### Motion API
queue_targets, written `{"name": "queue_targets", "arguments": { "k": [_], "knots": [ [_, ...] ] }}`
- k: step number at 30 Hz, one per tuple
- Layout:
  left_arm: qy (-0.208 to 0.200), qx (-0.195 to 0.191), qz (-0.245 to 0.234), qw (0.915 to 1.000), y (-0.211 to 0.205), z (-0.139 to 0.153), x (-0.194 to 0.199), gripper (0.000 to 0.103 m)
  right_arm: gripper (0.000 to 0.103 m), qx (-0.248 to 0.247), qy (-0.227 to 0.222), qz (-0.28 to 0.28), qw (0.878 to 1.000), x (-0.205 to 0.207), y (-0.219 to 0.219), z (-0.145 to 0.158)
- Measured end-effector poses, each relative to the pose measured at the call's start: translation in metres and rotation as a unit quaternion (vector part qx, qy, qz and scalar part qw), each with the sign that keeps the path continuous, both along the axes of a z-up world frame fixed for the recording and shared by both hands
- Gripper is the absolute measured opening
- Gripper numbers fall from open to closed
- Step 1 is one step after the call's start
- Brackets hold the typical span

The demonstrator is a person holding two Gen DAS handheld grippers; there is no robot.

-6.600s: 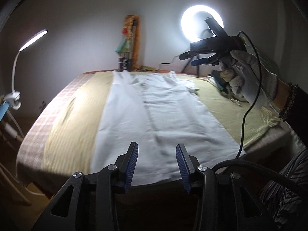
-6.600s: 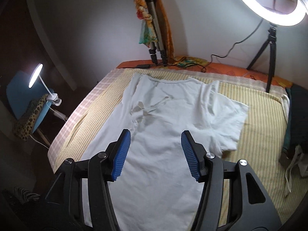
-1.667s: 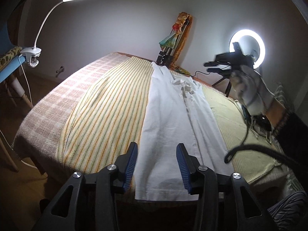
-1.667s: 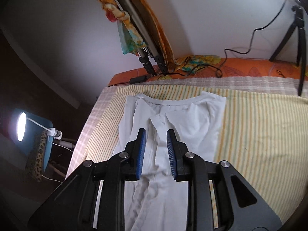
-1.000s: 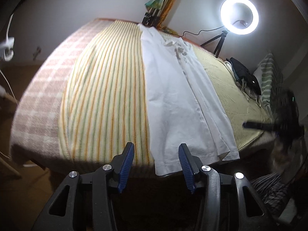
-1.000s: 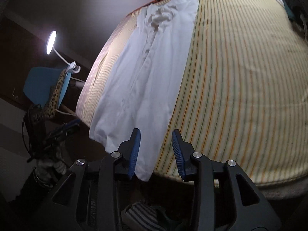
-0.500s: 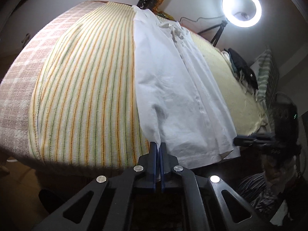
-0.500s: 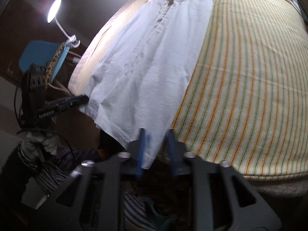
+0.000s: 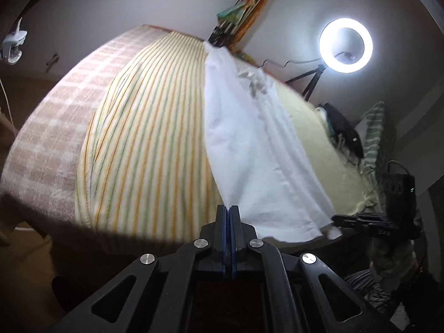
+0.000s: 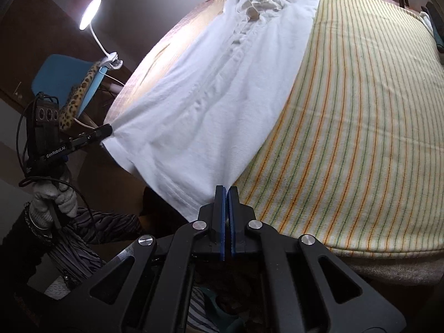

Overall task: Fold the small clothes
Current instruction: 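Move both tools to the shirt hem and close them on it, then lift the hem with both tools and fold it toward the collar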

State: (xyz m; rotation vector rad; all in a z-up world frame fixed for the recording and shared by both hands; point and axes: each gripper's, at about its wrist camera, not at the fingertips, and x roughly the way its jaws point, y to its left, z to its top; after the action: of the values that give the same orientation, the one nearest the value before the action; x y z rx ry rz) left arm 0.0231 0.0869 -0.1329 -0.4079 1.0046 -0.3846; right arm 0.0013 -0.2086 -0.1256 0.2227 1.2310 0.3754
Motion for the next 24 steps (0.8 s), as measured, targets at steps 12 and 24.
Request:
{"name": "queue_targets", "arguments": {
  "k": [12,24],
  "knots": [
    [0.033,-0.011,0.026,0.999,0.01,-0.022,-0.009,0.0,0.003,-0.013,0.016,-0.003,1.0,0.001,0.003,-0.005],
    [0.028,0.028,-0.007,0.9992,-0.01,-0.019,0.001,0.045,0.014,0.022,0.018,-0.004,1.0,0.0,0.002,-0.002]
  ]
}}
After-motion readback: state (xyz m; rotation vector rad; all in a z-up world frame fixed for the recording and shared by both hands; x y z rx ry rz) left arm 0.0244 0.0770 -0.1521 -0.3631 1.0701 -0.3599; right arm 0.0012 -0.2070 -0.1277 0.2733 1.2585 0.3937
